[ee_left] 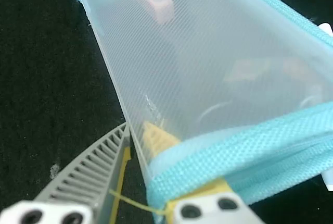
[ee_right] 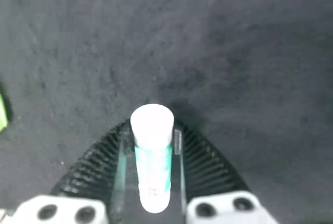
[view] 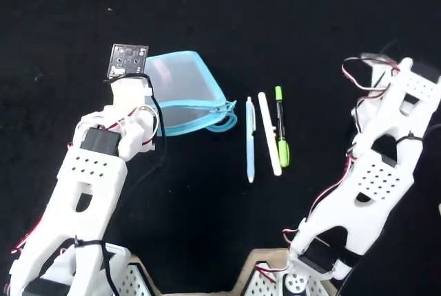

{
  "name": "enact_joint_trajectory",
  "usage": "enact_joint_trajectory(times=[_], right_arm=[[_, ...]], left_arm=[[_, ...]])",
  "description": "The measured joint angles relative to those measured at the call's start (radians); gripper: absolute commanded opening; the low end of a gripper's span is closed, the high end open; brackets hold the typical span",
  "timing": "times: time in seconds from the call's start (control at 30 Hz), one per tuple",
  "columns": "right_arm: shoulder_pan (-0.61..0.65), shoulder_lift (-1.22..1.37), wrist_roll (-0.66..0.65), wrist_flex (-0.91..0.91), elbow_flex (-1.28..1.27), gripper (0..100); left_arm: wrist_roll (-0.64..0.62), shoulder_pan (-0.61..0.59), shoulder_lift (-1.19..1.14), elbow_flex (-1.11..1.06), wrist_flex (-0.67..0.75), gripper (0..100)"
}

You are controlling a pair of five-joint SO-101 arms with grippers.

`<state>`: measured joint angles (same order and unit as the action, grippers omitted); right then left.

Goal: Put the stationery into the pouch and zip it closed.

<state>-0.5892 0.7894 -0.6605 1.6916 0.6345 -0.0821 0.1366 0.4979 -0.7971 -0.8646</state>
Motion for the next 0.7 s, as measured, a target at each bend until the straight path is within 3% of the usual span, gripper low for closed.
enact_joint_trajectory(times=[0.2,0.43,0.7], right_arm=[[0.0,0.054,0.184,-0.12,0.043,2.2],[0.0,0.095,0.341,-0.114,0.112,29.3],[0.005,0.095,0.299,0.031,0.209,20.8]], left_arm=[[0.0,0.0,0.0,0.0,0.0,3],[0.0,0.0,0.0,0.0,0.0,3],[0.0,0.0,0.0,0.0,0.0,3]])
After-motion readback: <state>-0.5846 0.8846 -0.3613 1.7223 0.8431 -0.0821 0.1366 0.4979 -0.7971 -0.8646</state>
